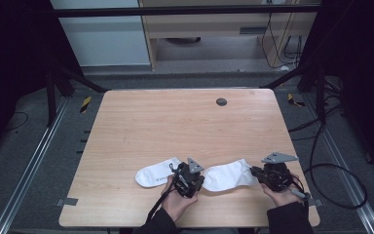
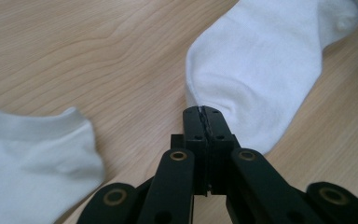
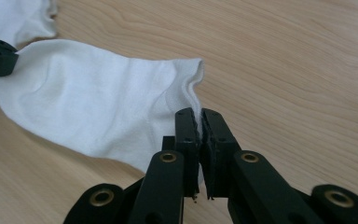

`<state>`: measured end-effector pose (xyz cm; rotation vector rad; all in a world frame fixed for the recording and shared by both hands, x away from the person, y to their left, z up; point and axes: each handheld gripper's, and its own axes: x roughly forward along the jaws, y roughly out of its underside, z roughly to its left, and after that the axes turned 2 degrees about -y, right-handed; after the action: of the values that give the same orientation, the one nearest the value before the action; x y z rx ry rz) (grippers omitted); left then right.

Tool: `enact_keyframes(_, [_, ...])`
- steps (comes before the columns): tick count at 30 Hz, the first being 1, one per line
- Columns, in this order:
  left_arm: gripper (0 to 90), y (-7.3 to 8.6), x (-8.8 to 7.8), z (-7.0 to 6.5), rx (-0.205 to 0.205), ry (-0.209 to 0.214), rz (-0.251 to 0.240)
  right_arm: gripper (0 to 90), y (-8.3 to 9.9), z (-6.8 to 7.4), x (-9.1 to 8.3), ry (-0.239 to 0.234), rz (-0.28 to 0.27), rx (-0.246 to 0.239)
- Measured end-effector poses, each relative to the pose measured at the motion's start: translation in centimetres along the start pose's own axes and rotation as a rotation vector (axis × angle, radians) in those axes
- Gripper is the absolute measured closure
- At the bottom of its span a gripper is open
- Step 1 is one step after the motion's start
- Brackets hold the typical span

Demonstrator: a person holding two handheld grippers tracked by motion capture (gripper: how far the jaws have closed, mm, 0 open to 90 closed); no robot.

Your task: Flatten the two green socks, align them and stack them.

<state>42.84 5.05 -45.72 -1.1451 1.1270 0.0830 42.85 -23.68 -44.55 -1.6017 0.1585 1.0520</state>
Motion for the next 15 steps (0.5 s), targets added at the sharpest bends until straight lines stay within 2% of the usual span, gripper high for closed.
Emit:
enact_keyframes(1, [89.2,0.0,0.0,0.0,0.000,0.000,0.000,86.0,0.0,0.0,0.0,0.000,0.000,0.000])
enact_keyframes(2, [89.2,0.3,-0.9,0.5,0.006,-0.011,-0.004,86.0,-0.4,0.8,-0.1,-0.007,-0.004,-0.013])
enact_keyframes(5, [89.2,0.8,-1.7,1.0,0.009,-0.020,-0.006,86.0,-0.9,2.2,0.1,-0.028,-0.012,-0.034])
enact_keyframes(6, [89.2,1.3,-2.5,1.6,0.006,-0.027,-0.005,86.0,-1.0,2.6,0.3,-0.037,-0.010,-0.038])
enact_keyframes(7, [89.2,1.3,-2.5,1.6,0.006,-0.027,-0.005,86.0,-1.0,2.6,0.3,-0.037,-0.010,-0.038])
enact_keyframes(9, [89.2,2.2,-3.5,2.5,0.008,-0.041,-0.003,86.0,-1.4,4.0,1.0,-0.058,0.000,-0.057])
enact_keyframes(11, [89.2,2.6,-3.7,2.8,0.004,-0.036,-0.004,86.0,-1.5,4.5,1.3,-0.068,0.007,-0.063])
enact_keyframes(12, [89.2,3.2,-4.1,3.3,-0.004,-0.039,0.001,86.0,-1.6,5.3,1.8,-0.075,0.023,-0.075])
enact_keyframes(14, [89.3,3.9,-4.4,3.7,-0.009,-0.043,0.006,86.0,-1.7,6.1,2.4,-0.084,0.035,-0.085])
enact_keyframes(15, [89.2,3.9,-4.4,3.7,-0.009,-0.043,0.006,86.0,-1.7,6.1,2.4,-0.084,0.035,-0.085])
